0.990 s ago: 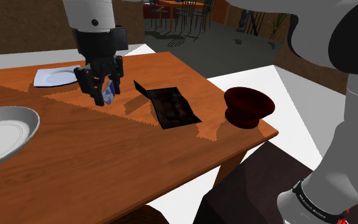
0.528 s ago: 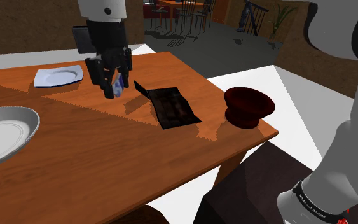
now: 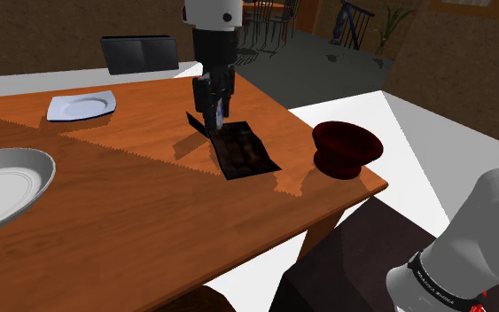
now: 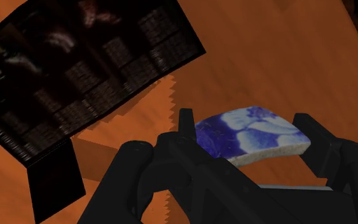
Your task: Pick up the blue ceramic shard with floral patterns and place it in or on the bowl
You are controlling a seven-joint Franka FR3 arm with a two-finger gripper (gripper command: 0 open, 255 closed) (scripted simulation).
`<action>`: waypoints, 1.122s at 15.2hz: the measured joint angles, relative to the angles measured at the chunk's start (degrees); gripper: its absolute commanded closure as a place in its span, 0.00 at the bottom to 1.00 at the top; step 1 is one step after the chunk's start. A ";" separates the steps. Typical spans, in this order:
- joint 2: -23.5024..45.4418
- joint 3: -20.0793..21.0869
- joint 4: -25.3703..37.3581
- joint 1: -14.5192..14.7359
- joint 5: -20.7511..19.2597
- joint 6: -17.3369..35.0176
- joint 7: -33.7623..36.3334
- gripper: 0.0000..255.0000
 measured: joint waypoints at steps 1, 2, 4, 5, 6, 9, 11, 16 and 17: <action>-2.04 -0.42 -2.55 -0.56 0.57 0.52 -1.11 1.00; -3.80 -1.01 -4.62 -1.21 1.00 0.76 -2.45 1.00; -7.89 -2.25 -9.53 -2.33 1.93 1.46 -5.06 1.00; -9.66 -2.93 -11.37 -2.86 2.24 1.49 -6.38 1.00; -11.60 -3.61 -13.30 -3.31 2.56 1.39 -7.64 1.00; -16.13 -5.70 -17.91 -4.54 2.90 1.23 -11.16 1.00; -19.69 -7.23 -21.66 -5.30 3.01 1.20 -13.62 1.00; -27.28 -11.42 -28.96 -7.26 2.10 0.36 -19.61 1.00; -28.51 -12.34 -29.98 -7.71 1.70 0.01 -20.85 1.00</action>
